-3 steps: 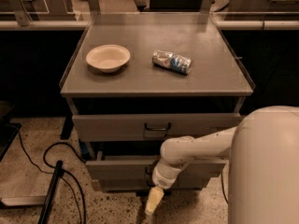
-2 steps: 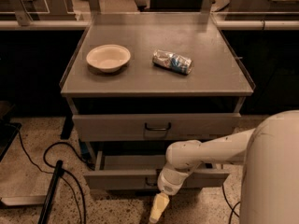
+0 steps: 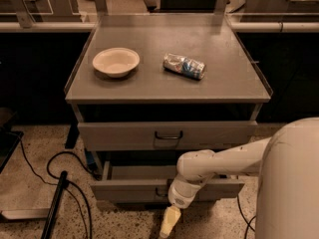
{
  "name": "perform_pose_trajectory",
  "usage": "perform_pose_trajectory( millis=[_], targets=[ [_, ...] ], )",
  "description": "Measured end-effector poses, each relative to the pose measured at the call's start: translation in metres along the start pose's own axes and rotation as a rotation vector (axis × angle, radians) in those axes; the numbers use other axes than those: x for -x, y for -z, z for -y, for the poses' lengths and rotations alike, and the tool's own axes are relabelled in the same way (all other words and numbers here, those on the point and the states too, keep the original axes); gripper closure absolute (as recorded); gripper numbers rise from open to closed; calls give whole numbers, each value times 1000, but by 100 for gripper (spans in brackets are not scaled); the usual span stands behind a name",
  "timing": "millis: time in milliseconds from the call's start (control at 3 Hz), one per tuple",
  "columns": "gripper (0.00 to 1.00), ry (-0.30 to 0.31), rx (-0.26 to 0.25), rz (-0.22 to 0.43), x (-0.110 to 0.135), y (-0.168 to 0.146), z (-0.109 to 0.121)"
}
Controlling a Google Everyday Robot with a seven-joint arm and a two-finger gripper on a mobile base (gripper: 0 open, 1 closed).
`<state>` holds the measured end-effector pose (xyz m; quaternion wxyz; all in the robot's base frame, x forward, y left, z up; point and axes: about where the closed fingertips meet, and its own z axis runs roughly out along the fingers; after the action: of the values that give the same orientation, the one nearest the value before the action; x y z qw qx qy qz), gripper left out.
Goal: Open middle drawer
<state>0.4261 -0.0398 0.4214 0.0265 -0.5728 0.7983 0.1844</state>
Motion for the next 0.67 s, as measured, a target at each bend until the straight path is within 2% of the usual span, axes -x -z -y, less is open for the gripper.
perform_pose_trajectory(
  millis=[667],
  targets=[
    [0,16,87,-33,-26,28,-53]
  ],
)
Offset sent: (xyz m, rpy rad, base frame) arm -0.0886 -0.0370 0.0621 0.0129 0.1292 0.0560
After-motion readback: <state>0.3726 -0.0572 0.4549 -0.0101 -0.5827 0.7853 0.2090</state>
